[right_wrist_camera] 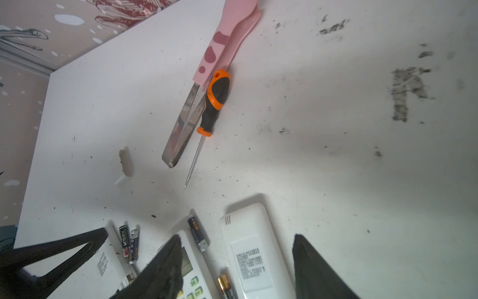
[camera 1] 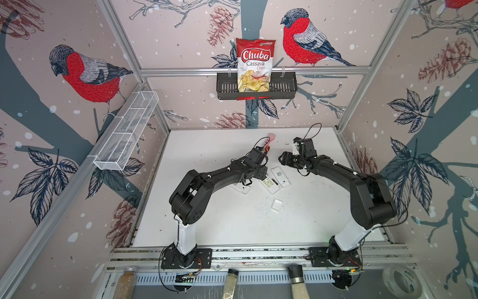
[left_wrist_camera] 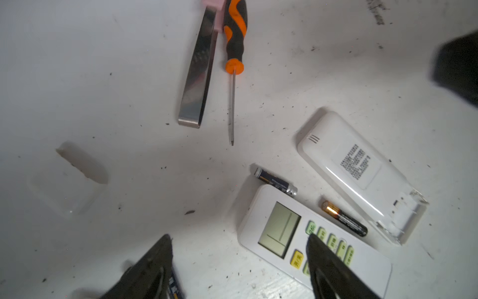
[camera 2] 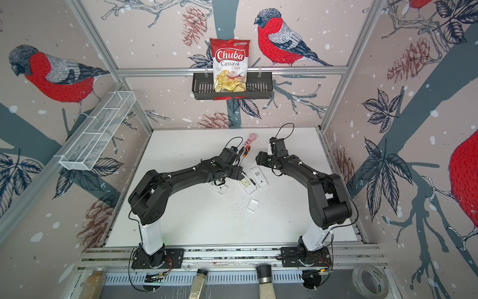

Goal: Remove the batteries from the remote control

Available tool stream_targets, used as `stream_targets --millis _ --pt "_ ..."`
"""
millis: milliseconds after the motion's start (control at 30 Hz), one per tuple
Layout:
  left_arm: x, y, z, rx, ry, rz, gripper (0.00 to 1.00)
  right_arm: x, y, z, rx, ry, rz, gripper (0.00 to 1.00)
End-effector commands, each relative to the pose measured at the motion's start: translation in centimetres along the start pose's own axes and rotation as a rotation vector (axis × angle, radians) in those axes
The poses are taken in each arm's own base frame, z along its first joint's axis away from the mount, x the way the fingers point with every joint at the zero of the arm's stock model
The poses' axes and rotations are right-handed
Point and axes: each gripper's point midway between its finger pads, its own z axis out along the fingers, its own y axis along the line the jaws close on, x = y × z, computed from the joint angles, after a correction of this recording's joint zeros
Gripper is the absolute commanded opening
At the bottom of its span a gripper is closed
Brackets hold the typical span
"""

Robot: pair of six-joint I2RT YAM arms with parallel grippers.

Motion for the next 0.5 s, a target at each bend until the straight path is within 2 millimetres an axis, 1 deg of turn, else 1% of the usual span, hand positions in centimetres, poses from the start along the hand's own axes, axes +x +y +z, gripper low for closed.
stream_targets --millis 0,67,200,333,467 --pt "1.1 0.5 -0.4 -0.042 0.080 -0.091 0.84 -0.9 -0.9 -2.1 0.053 -0.075 0.034 0.72" --pt "0.9 0.4 -0.7 -0.048 0.085 -0.130 0.89 -1.1 -1.0 -3.3 0.056 -0.107 0.050 0.73" --pt "1.3 0.1 -0.6 -0.043 0.104 -0.221 0.90 -1.0 -1.7 -4.6 0.071 -0.151 0.077 0.74" --pt "2.0 -1.4 -0.1 -0.013 0.128 -0.313 0.90 -0.6 -2.4 -4.6 0.069 -0.153 0.105 0.75" --pt "2.7 -2.6 0.8 -0.050 0.144 -0.393 0.90 -0.2 -2.3 -4.6 0.041 -0.161 0.123 0.76"
